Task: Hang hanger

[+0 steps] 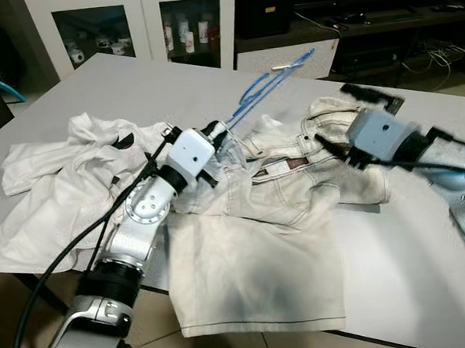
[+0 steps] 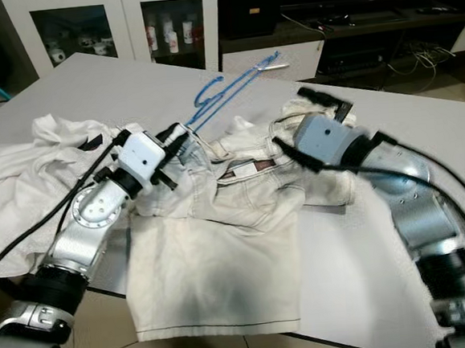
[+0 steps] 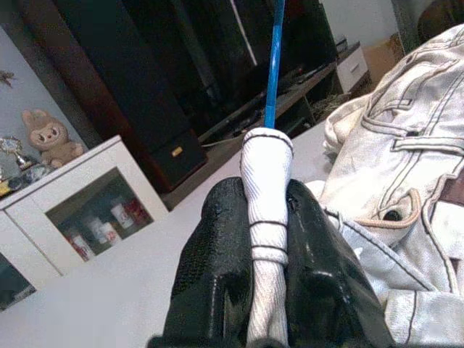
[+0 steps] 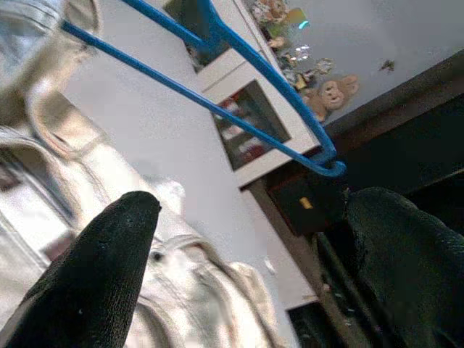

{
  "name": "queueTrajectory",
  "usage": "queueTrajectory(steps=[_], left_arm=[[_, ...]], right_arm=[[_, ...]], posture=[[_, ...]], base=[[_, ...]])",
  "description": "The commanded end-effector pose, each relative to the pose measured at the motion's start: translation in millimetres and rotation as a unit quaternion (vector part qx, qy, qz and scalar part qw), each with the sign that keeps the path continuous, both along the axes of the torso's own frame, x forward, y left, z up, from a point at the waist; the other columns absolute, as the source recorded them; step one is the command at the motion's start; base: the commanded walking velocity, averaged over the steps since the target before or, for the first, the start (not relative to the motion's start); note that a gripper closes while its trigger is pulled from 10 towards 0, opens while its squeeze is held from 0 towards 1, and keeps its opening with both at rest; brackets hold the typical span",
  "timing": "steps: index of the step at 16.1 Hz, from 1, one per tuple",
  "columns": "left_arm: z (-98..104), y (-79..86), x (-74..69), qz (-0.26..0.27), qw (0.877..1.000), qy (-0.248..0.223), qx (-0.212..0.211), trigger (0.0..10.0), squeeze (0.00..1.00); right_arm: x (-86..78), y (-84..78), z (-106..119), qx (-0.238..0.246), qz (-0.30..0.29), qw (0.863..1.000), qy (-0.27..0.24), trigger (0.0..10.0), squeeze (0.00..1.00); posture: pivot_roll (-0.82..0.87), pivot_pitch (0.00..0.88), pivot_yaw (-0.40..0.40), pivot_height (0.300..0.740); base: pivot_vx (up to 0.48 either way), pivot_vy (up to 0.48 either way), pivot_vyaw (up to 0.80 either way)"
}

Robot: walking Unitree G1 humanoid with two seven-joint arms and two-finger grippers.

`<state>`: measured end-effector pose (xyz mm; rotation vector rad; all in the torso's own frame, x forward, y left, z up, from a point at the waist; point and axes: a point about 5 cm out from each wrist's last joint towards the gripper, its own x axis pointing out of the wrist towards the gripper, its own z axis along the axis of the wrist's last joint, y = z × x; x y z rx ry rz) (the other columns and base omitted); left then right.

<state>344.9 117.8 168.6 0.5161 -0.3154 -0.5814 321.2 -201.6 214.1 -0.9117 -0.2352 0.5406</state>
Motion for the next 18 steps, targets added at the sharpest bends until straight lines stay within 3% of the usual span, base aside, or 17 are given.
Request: queueTrajectory(steps=[1,3,4,6,7,11,12,13,14,18], left_arm=[[6,-0.2,2.2,-0.001,1.000,-0.013,0.006,10.0,0.00],[3,-5.3,-0.5,-0.017,1.000,-0.010,0.006,10.0,0.00],[3,-8.9,-2.4,-0.030,1.000,-0.007,0.006,10.0,0.00],[0,-18.1,-8.9,-0.072,0.997,0.003,0.015,10.0,0.00],[0,-19.5,-10.0,-0.080,0.997,0.005,0.017,10.0,0.00],[0,-20.4,-13.6,-0.093,0.995,0.001,0.030,10.0,0.00],[1,-20.1,-13.8,-0.095,0.995,0.000,0.031,10.0,0.00],[2,-20.1,-14.5,-0.100,0.994,-0.001,0.036,10.0,0.00],[2,-20.3,-15.3,-0.105,0.994,-0.003,0.044,10.0,0.00],[-3,-26.1,-21.9,-0.133,0.988,-0.003,0.075,10.0,0.00]], right_arm=[[2.7,2.3,4,-0.008,0.003,1.000,-0.017,10.0,0.00],[8.7,5.7,13,0.023,-0.003,0.999,-0.043,10.0,0.00],[11.6,6.7,14,0.027,-0.006,0.998,-0.049,10.0,0.42],[14.5,14.6,12,0.030,0.013,0.998,-0.046,10.0,1.00],[14.8,15.9,11,0.028,0.017,0.998,-0.046,10.0,1.00],[16.6,22.2,6,-0.064,0.036,0.995,-0.071,10.0,0.97],[16.9,22.4,4,-0.081,0.040,0.993,-0.070,10.0,0.80],[17.8,21.9,3,-0.099,0.042,0.992,-0.071,10.0,0.06],[19.0,20.6,4,-0.108,0.041,0.991,-0.074,10.0,0.00],[25.5,13.6,3,-0.142,0.033,0.987,-0.070,10.0,0.00]], posture=[[0.05,0.000,-0.048,0.723],[0.05,0.000,-0.049,0.723],[0.05,0.000,-0.049,0.723],[0.05,0.000,-0.049,0.723],[0.05,0.000,-0.049,0.723],[0.06,0.000,-0.055,0.723],[0.06,0.000,-0.056,0.723],[0.06,0.000,-0.056,0.723],[0.06,0.000,-0.055,0.723],[0.06,0.000,-0.057,0.723]], base=[[0.000,0.000,0.00],[0.000,0.000,0.00],[0.000,0.000,0.00],[0.000,0.000,0.00],[0.000,0.000,0.00],[0.000,0.000,0.00],[0.000,0.000,0.00],[0.000,0.000,0.00],[0.000,0.000,0.00],[0.000,0.000,0.00]])
